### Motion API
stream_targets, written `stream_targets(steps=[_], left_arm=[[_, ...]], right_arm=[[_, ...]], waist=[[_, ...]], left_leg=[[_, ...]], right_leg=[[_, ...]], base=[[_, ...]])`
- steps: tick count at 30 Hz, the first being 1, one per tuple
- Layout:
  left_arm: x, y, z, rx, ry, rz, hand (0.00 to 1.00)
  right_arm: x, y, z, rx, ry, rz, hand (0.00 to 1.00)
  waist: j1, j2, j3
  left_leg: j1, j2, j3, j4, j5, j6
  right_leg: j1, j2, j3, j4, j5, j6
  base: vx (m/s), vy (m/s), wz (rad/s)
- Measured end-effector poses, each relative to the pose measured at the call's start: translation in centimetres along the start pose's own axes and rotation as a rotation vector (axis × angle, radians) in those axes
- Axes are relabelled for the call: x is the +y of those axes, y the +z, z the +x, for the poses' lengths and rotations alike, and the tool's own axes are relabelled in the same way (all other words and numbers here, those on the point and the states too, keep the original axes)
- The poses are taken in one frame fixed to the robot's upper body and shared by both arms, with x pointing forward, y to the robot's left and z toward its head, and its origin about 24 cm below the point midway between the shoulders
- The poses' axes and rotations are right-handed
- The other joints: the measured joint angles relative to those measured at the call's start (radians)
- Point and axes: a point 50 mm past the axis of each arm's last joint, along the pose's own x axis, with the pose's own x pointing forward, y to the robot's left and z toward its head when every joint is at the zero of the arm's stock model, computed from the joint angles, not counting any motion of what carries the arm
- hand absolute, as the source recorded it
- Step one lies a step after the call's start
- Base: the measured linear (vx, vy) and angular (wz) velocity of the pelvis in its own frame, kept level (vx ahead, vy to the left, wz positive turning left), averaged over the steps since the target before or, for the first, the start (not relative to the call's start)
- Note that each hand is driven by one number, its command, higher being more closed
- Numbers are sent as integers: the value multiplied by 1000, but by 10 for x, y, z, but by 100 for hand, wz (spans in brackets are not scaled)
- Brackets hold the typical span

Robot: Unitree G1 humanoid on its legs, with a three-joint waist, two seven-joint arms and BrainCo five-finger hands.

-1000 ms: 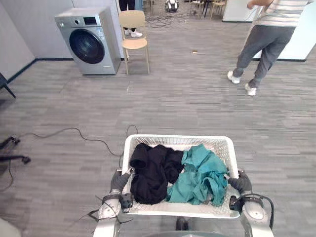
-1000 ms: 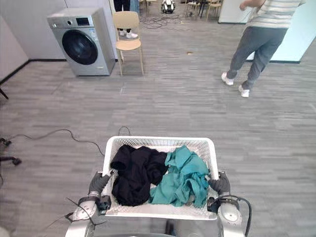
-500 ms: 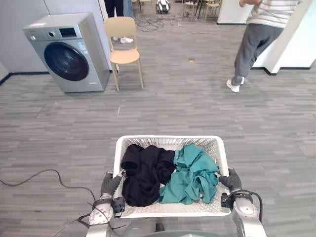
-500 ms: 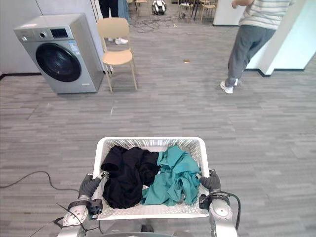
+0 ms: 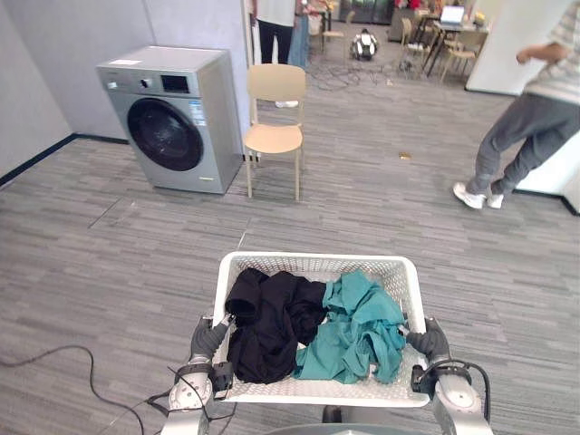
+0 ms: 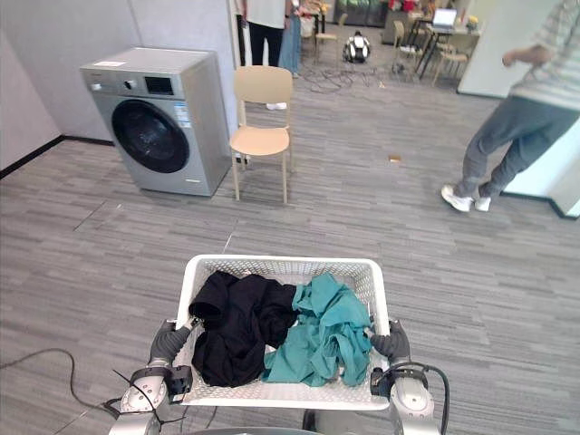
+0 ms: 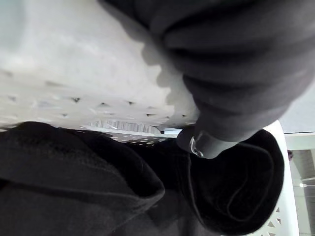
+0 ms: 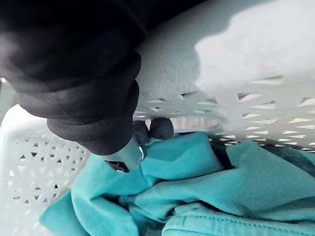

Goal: Pick up the laundry basket with both hands and put the clothes into the washing machine.

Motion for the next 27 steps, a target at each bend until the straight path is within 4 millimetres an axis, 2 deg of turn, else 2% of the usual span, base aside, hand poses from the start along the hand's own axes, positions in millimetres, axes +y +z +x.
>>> stream_targets(steps=[1, 2, 3, 4, 5, 6, 7, 8, 10, 12, 14, 15, 21, 27], left_arm=[[1, -3, 1, 12, 0, 6, 100], [1, -5, 1, 20, 0, 9, 100], [1, -5, 1, 21, 0, 8, 100], [1, -6, 1, 27, -1, 6, 100], [-1, -8, 1, 33, -1, -2, 100], [-2, -8, 0, 33, -2, -6, 100], [-3, -7, 0, 29, -6, -7, 100], [-3, -9, 1, 33, -5, -3, 100], [-1, -10, 1, 37, -11, 9, 100], [-1, -11, 1, 38, -12, 13, 100], [1, -10, 1, 34, -10, 18, 100], [3, -7, 2, 10, -6, 18, 100], [3, -7, 2, 10, -6, 18, 100], [1, -5, 3, 2, -13, -13, 100]], right_arm=[[1, -4, 0, 16, -2, 5, 100], [2, -5, -1, 24, -4, 8, 100], [2, -6, -1, 25, -7, 8, 100], [1, -6, -1, 27, -18, 8, 100], [0, -6, -1, 26, -23, 4, 100], [-1, -6, -1, 25, -24, 0, 100], [-2, -6, -2, 22, -27, -4, 100], [-2, -7, -2, 28, -25, 8, 100], [-1, -13, -7, 50, -26, 35, 100], [-1, -15, -8, 52, -26, 53, 100], [1, -15, -8, 51, -23, 61, 100], [1, -13, -8, 37, -17, 88, 100], [1, -14, -8, 39, -18, 96, 100], [-5, -18, -8, 54, -14, 179, 100]], waist=[[0, -10, 8], [1, -26, 17], [2, -40, 24], [5, -64, 23], [9, -76, 17], [15, -73, 13], [31, -66, 5], [31, -64, -5], [3, -93, -29], [3, -115, -43], [4, -123, -49], [32, -128, -54], [32, -129, -55], [31, -148, -81]], left_leg=[[-79, 4, 2, 53, -37, 58], [-133, 20, 30, 17, -82, 106], [-152, 35, 55, -30, -110, 119], [-171, 57, 103, -183, -160, 151], [-159, 58, 113, -420, -176, 171], [-145, 57, 103, -539, -170, 167], [-117, 62, 99, -702, -128, 133], [-75, 63, 115, -823, -112, 102], [-23, 24, 133, -909, -92, 122], [17, -1, 161, -969, -84, 133], [43, -9, 172, -992, -84, 133], [-1, -36, 187, -1090, 19, 153], [9, -37, 190, -1106, 21, 151], [43, -34, 196, -1196, 51, 133]], right_leg=[[62, 6, 22, -49, -4, -6], [133, -8, 48, -107, -4, -6], [162, -17, 61, -132, -3, -5], [198, -41, 82, -161, -3, -5], [209, -57, 100, -167, -4, -3], [210, -61, 106, -161, -10, 6], [208, -64, 128, -138, -34, 43], [208, -74, 153, -106, -79, 78], [201, -116, 157, -94, -84, 88], [204, -143, 179, -95, -87, 95], [218, -153, 182, -102, -80, 106], [184, -187, 178, -237, -16, 148], [187, -188, 179, -240, -16, 148], [198, -190, 163, -281, -16, 148]], base=[[531, -14, -40], [618, -6, -36], [470, 14, -38], [495, 48, -49], [372, 73, -60], [276, 98, -77], [313, 142, -94], [441, 229, -76], [409, 227, -23], [259, 166, -21], [126, 97, -14], [50, 38, -4], [0, 0, 0], [40, -35, 2]])
